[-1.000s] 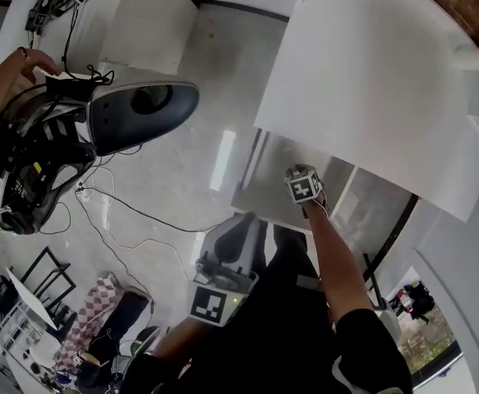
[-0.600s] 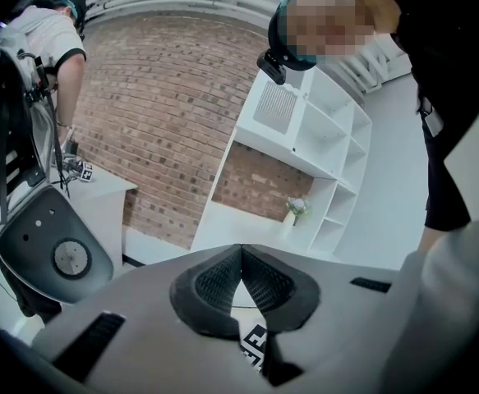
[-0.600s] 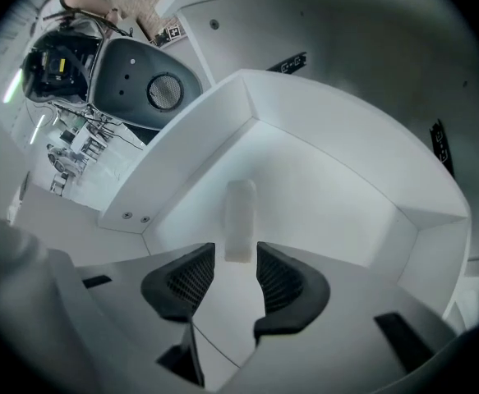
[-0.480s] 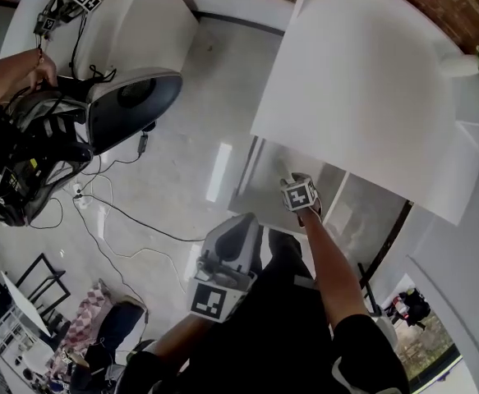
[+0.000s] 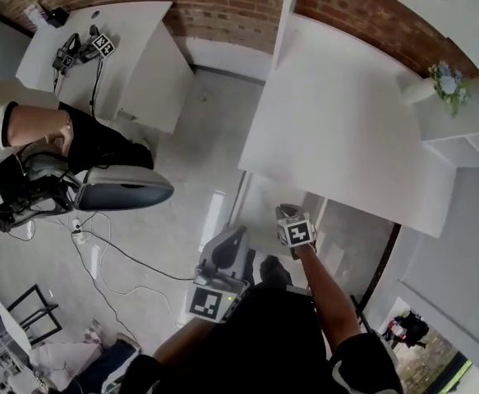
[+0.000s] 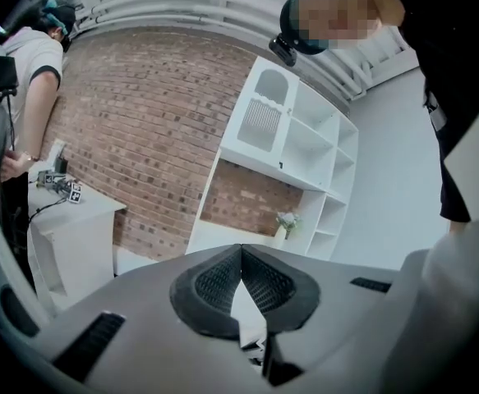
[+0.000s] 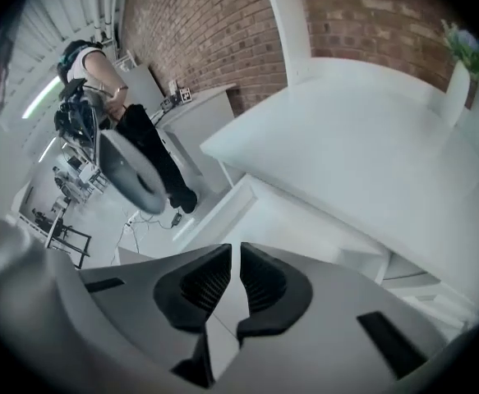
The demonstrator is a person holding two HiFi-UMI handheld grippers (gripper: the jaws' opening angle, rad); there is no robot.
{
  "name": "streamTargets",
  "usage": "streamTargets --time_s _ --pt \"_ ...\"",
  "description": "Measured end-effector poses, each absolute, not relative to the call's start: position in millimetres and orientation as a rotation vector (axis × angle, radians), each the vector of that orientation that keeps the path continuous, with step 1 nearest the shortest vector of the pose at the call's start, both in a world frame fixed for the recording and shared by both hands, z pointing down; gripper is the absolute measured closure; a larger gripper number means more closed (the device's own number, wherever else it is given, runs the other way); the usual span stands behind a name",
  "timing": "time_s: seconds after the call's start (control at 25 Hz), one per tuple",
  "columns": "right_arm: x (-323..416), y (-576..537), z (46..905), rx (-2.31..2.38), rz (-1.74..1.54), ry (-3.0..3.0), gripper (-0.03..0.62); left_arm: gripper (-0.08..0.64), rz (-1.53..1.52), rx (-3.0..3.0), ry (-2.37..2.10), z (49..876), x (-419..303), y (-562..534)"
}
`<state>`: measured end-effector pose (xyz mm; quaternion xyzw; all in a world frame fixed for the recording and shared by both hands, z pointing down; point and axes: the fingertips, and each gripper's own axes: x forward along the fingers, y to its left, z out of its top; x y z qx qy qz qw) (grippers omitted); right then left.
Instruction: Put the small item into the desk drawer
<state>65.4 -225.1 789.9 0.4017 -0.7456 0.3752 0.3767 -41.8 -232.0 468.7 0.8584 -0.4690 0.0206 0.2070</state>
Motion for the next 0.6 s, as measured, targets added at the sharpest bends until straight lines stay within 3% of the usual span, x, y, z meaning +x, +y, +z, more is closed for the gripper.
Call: streamTargets --time_s 0.6 --pt "115.0 -229.8 489.9 1.579 0.613 -2.317 0.577 0.535 -0.017 2.601 -1.244 402.7 -13.3 -217.2"
